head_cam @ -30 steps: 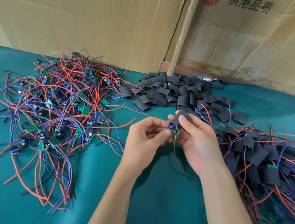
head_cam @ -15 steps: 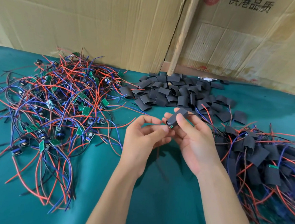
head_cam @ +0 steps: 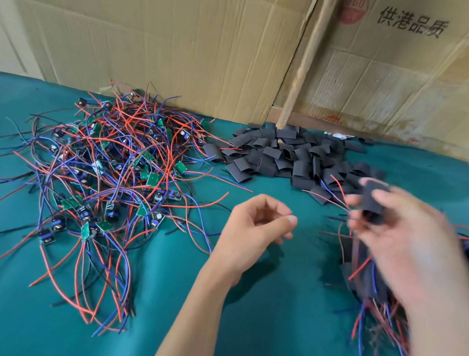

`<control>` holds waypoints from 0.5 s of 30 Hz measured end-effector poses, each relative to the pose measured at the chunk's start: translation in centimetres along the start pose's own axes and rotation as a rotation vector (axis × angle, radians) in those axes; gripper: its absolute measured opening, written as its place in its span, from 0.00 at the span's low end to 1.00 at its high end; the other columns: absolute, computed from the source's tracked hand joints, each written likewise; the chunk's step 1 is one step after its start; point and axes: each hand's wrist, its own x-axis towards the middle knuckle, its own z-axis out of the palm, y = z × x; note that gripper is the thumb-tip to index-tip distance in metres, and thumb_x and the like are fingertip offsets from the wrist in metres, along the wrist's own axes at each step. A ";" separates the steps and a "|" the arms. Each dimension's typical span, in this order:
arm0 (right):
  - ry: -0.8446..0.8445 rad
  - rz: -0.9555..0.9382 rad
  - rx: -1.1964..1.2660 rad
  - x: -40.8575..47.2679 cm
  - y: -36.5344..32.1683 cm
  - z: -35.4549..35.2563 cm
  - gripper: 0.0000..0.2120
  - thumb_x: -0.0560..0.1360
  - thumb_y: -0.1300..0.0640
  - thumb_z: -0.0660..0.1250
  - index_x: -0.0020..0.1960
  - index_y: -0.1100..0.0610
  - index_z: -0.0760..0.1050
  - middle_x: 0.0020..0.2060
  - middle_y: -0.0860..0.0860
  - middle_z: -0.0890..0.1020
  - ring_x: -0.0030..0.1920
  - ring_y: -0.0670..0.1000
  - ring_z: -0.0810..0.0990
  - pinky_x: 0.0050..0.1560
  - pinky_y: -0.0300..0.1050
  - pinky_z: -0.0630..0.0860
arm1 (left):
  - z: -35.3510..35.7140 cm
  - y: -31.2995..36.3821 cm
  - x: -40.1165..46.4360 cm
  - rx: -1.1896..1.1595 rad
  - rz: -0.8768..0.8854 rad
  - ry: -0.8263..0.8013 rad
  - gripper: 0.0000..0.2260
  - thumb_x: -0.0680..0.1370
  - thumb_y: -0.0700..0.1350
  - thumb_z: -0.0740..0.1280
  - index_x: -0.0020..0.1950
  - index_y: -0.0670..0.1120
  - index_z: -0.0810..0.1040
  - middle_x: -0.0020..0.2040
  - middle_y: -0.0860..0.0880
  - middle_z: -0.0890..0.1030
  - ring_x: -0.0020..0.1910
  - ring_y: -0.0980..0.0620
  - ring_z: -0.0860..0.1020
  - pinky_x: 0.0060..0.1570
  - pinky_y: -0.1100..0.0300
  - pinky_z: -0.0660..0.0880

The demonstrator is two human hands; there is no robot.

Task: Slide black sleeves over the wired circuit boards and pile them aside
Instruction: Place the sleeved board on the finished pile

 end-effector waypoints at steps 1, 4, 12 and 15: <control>0.048 -0.024 -0.137 0.1 -1.5 -1.1 0.08 0.79 0.64 0.63 0.52 0.59 0.80 0.37 0.58 0.87 0.31 0.51 0.83 0.33 0.40 0.81 | 0.0 -0.1 0.1 0.006 -0.010 0.027 0.05 0.78 0.35 0.71 0.46 0.43 0.78 0.39 0.48 0.80 0.37 0.52 0.80 0.40 0.62 0.78; 0.143 -0.002 -0.679 0.2 -5.2 -5.2 0.04 0.81 0.58 0.67 0.48 0.51 0.78 0.37 0.58 0.86 0.28 0.51 0.85 0.26 0.42 0.79 | 0.3 -0.1 0.1 0.008 -0.038 0.064 0.06 0.79 0.32 0.68 0.46 0.42 0.77 0.39 0.45 0.79 0.35 0.52 0.79 0.41 0.60 0.78; -0.032 -0.263 -1.123 0.1 -6.7 1.9 0.18 0.61 0.31 0.71 0.42 0.42 0.84 0.38 0.42 0.87 0.38 0.40 0.84 0.45 0.40 0.82 | 0.4 -0.4 0.2 0.122 -0.037 0.153 0.06 0.78 0.33 0.67 0.44 0.42 0.79 0.36 0.46 0.80 0.36 0.47 0.80 0.51 0.42 0.82; -0.511 -0.326 -1.228 1.1 -0.9 11.3 0.05 0.71 0.51 0.72 0.46 0.46 0.85 0.40 0.41 0.87 0.44 0.42 0.84 0.49 0.45 0.79 | 0.5 -0.3 0.2 0.186 -0.013 0.171 0.03 0.76 0.35 0.67 0.43 0.39 0.79 0.35 0.47 0.81 0.35 0.49 0.80 0.47 0.44 0.82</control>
